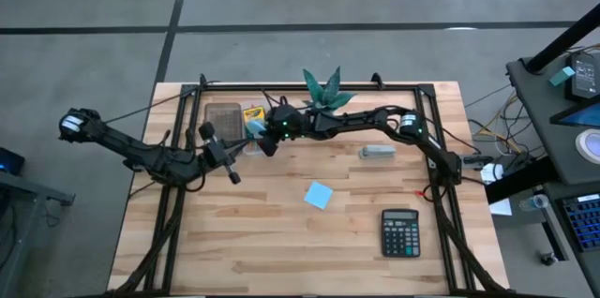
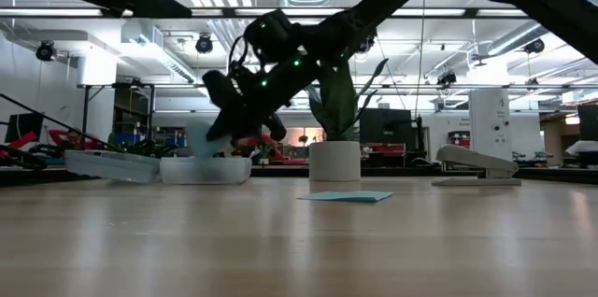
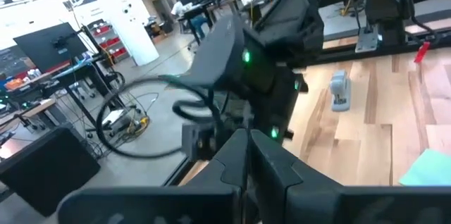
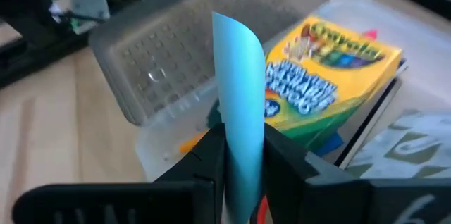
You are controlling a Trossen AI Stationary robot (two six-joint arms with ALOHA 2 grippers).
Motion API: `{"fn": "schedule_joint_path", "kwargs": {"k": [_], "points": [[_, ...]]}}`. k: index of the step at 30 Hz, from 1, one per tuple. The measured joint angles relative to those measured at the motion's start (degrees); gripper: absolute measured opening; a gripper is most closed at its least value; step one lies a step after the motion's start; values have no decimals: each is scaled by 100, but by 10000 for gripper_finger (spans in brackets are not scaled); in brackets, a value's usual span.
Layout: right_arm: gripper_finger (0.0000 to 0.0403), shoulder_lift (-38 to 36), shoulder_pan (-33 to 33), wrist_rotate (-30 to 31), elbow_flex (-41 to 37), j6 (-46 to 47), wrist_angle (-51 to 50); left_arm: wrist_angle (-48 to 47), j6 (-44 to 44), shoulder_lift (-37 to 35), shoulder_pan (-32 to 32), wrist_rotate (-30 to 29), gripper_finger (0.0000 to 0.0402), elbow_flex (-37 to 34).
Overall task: Pack school essentials
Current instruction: Put the left blue sticky note into the black supply box
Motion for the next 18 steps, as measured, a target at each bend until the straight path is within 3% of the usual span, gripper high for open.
{"fn": "schedule_joint_path", "kwargs": {"k": [6, 18], "points": [[79, 202, 1, 0, 383, -35, -411, 17, 39, 74, 0, -2, 0, 2], [142, 88, 37, 78, 395, -233, -743, 67, 127, 74, -1, -2, 0, 2]]}}
